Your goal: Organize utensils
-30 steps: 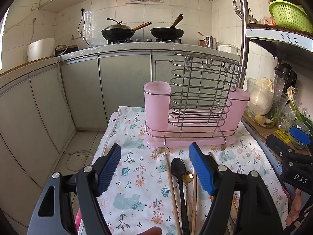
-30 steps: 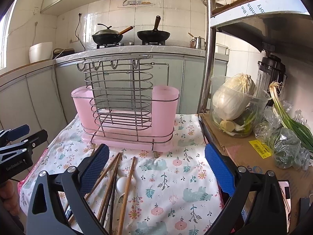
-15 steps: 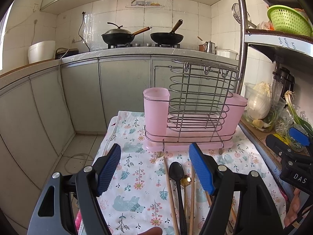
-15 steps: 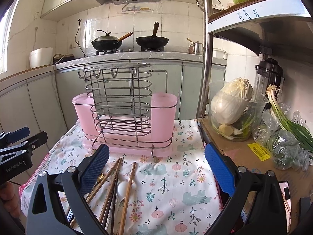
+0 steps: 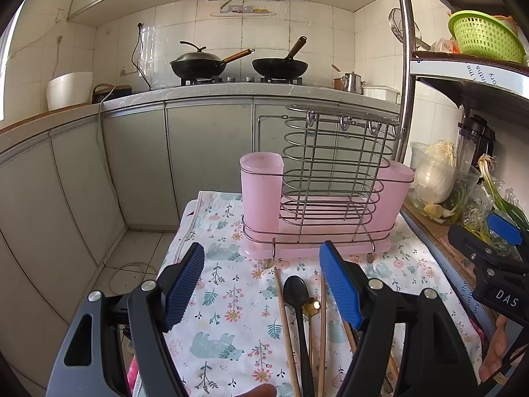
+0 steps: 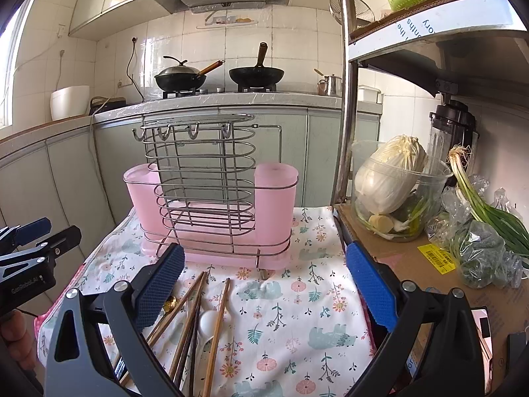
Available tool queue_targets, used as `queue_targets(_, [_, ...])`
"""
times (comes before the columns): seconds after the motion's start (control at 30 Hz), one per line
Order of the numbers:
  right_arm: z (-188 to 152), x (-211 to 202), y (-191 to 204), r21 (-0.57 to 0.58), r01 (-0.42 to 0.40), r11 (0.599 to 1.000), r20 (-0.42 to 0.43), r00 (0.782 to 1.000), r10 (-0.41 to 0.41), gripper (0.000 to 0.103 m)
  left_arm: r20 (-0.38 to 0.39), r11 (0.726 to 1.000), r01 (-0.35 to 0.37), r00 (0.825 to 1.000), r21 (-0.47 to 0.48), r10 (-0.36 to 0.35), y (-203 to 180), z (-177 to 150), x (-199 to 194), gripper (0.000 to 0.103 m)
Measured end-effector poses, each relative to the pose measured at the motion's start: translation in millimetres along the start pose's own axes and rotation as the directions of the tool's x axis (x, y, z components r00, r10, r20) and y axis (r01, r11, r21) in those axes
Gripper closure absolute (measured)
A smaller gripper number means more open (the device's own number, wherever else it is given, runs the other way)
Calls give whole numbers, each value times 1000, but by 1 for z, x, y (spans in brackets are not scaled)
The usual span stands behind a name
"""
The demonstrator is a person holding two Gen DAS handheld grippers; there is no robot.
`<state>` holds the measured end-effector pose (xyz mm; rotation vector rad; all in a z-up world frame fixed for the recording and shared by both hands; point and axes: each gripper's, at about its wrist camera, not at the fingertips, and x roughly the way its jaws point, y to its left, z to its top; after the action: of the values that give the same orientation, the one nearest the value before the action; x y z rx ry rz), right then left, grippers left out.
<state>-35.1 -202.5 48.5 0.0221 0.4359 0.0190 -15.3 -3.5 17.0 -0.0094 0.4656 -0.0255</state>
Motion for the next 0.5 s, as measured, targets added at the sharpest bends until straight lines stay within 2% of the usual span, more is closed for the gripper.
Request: queue_targets(0.5, [0,1,-1,3,5,1000,-5,1000,-5,4,-6,1000,-1,1000,5,1,-1,0,-1,32])
